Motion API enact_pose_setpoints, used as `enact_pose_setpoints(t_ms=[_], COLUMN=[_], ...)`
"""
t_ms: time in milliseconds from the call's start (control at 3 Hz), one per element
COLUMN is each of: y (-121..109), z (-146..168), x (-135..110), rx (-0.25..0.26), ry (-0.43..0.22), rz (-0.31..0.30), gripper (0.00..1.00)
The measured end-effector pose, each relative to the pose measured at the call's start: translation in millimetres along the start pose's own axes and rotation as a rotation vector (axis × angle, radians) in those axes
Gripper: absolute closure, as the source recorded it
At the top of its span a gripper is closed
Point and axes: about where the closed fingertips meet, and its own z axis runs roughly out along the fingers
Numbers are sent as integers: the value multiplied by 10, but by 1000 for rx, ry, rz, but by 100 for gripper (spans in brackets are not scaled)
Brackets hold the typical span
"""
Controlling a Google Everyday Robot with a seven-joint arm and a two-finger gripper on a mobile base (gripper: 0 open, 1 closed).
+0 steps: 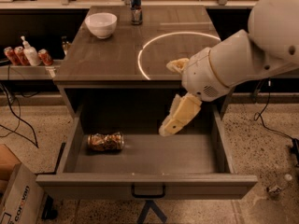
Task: Pick orange can from top drawer and place on counter
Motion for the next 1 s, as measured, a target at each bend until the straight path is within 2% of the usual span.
enact_pose_setpoints(t_ms=[667, 1000], y=[92, 140], z=[725, 1030], x=[-42, -60], rx=[-91, -135], ry=[-102, -124], rz=[19, 27], gripper=[0, 0])
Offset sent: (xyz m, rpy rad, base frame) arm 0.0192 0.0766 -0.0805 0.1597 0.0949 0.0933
